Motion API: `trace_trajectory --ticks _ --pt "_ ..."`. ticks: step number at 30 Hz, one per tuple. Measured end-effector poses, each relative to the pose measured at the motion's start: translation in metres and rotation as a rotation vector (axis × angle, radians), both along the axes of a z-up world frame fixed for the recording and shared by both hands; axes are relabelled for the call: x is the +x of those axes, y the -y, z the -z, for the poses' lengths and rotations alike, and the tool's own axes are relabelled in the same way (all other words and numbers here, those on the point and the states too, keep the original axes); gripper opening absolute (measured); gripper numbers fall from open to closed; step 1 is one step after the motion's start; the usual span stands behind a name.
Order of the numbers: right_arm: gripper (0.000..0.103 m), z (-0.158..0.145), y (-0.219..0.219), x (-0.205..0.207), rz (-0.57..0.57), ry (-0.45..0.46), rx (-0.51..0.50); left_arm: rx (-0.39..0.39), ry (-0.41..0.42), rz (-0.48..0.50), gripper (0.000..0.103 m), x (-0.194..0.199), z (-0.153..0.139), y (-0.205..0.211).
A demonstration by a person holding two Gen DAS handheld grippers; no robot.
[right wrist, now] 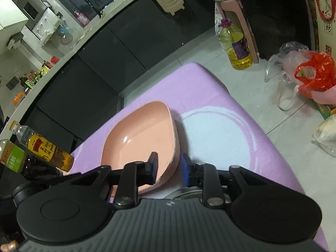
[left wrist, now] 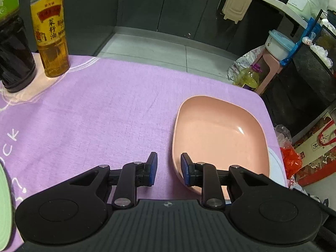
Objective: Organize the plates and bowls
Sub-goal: 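Move both tools to the rim of the pink square plate, then close both grippers on the pink plate's rim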
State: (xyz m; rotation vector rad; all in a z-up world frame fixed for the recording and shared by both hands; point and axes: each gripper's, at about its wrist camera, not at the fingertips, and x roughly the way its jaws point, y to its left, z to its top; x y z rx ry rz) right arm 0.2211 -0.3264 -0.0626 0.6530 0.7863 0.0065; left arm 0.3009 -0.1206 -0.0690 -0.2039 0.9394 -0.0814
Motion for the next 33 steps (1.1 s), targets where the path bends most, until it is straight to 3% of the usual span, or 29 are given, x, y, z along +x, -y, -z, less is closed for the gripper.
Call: trace_trajectory --ticks 3,22,33 --pt "0.015 0.001 0.003 0.0 0.003 0.003 0.019 0.003 0.002 0.047 0.009 -0.002 0.002 0.005" --pt "0.015 -0.025 -0.021 -0.018 -0.104 0.096 -0.011 0.039 0.089 0.053 0.011 -0.044 -0.037 -0.027" --pt "0.016 -0.043 -0.048 -0.029 -0.198 0.142 -0.022 0.042 0.153 0.011 0.012 -0.08 -0.063 -0.068"
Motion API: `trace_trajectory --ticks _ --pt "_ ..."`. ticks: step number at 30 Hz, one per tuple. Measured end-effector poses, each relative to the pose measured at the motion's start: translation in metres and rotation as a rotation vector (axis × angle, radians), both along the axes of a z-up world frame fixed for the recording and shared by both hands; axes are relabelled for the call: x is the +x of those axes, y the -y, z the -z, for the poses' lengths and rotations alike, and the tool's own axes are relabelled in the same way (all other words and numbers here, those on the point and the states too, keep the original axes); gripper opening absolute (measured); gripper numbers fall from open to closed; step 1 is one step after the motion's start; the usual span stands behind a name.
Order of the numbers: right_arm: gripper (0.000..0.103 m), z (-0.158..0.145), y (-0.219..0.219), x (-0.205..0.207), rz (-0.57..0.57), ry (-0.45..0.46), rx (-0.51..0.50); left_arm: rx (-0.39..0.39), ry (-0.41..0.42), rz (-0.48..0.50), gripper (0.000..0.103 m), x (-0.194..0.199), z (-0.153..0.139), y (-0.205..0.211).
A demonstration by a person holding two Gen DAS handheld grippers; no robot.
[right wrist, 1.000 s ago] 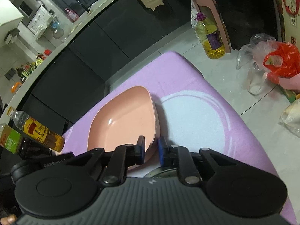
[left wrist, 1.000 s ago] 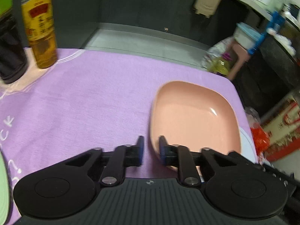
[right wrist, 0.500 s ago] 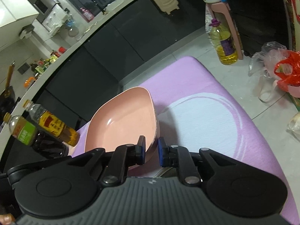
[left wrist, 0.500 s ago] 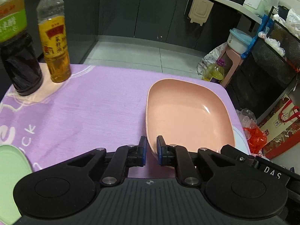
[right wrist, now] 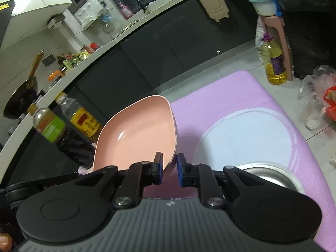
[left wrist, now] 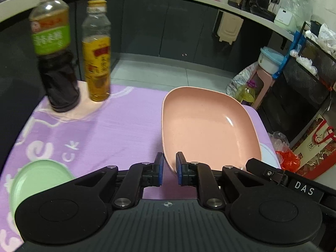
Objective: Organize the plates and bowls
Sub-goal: 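Close both grippers on the pink plate's rim, then carry the pink plate with both grippers and lower it onto the green plate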
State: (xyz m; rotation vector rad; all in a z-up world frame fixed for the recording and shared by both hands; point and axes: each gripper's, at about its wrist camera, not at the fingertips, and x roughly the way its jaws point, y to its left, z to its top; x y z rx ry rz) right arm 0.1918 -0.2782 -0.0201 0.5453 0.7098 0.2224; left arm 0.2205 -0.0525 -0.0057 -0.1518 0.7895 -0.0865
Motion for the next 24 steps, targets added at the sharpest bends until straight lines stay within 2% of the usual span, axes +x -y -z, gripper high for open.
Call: trace_trajectory --ticks 8,24 --pt "0.016 -0.014 -0.032 -0.012 -0.088 0.01 -0.018 -0.016 0.038 -0.045 0.012 -0.037 -0.012 -0.04" --pt "0.017 -0.021 -0.114 -0.029 -0.252 -0.006 -0.101 -0.057 0.041 -0.159 0.013 -0.084 -0.005 -0.126"
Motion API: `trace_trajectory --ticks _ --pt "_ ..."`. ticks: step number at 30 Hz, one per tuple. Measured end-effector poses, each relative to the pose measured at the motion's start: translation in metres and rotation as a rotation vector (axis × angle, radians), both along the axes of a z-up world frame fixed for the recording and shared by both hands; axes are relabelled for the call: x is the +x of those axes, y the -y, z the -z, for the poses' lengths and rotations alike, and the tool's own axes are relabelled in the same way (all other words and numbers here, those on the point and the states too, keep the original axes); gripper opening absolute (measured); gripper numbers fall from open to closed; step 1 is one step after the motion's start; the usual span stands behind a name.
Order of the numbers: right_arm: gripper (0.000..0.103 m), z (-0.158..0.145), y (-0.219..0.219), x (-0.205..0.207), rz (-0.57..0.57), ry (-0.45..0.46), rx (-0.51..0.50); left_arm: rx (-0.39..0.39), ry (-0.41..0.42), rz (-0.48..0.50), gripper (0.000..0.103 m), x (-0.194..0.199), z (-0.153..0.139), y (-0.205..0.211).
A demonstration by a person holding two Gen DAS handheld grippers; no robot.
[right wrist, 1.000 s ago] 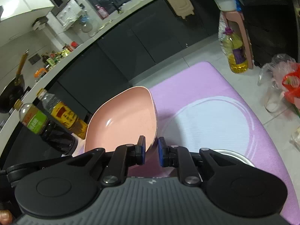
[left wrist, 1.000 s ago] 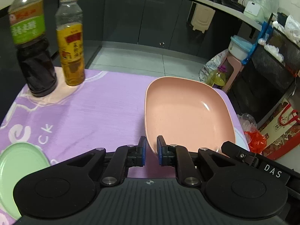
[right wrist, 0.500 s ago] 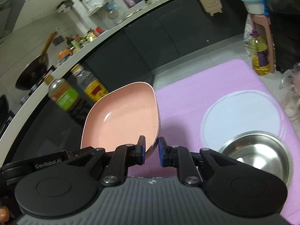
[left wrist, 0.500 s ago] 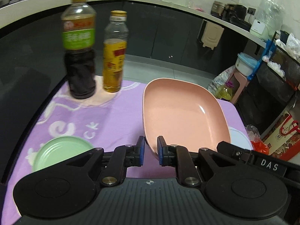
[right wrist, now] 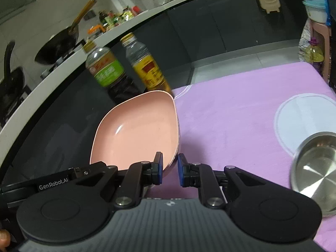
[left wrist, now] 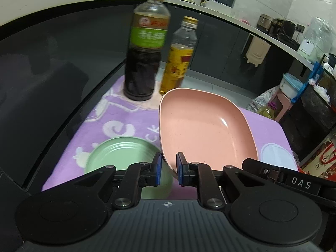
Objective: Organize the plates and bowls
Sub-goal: 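Carry the pink plate with both grippers and lower it onto the green plate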
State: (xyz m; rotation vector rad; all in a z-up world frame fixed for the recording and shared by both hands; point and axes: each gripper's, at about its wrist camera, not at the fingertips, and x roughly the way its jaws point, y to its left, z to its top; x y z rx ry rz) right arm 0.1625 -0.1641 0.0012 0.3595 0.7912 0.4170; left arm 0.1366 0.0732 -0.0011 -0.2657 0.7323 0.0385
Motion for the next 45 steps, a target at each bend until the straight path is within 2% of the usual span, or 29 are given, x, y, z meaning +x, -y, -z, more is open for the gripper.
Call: trace_trajectory --ticks 17,45 --pt "0.017 0.008 -0.068 -0.008 -0.102 -0.029 -0.094 0.016 -0.023 -0.048 0.015 -0.027 0.02 -0.051" --pt "0.019 0.033 -0.116 -0.004 -0.17 -0.094 -0.237 0.016 -0.11 -0.079 0.015 -0.025 0.058 -0.078"
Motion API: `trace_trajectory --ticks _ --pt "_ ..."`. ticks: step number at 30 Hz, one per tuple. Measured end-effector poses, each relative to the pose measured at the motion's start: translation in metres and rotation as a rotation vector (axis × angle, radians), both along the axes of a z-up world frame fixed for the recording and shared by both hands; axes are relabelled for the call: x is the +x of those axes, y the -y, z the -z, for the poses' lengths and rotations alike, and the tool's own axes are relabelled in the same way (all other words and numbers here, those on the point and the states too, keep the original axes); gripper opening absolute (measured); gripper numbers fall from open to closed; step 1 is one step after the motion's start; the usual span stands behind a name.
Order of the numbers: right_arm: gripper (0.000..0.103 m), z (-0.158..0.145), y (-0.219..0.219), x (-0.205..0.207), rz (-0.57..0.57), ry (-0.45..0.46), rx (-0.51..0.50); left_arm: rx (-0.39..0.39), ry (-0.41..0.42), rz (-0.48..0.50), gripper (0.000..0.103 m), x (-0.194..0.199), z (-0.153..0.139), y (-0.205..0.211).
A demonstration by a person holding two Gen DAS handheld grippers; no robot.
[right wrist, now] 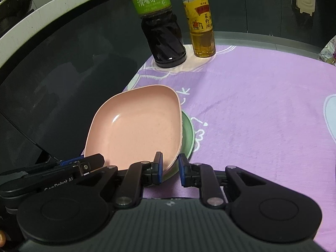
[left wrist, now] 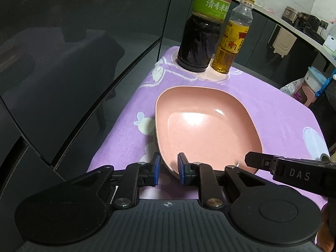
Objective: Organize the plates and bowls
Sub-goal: 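Carry the pink plate with both grippers and lower it onto the green plate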
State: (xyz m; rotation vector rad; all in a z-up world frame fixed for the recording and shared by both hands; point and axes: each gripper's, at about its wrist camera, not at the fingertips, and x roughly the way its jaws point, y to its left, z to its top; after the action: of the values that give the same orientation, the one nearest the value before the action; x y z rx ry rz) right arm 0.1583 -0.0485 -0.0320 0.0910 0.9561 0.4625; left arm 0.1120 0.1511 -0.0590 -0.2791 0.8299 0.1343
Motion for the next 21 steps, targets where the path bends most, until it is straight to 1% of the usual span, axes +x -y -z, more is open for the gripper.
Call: trace_trajectory --ticks 5,14,16,21 --pt "0.019 0.005 -0.003 0.003 0.002 -0.015 -0.009 -0.005 -0.013 0.0 0.015 0.004 0.006 -0.002" --pt "0.019 0.009 -0.005 0.006 0.001 -0.025 -0.015 -0.008 -0.006 0.007 0.016 0.003 0.007 -0.005" --pt "0.019 0.01 -0.004 0.007 0.004 -0.031 -0.012 -0.015 -0.017 0.003 0.022 0.004 0.007 -0.006" --pt "0.019 0.014 -0.004 0.008 0.013 -0.037 -0.018 -0.051 -0.023 -0.004 0.024 0.003 0.006 -0.013"
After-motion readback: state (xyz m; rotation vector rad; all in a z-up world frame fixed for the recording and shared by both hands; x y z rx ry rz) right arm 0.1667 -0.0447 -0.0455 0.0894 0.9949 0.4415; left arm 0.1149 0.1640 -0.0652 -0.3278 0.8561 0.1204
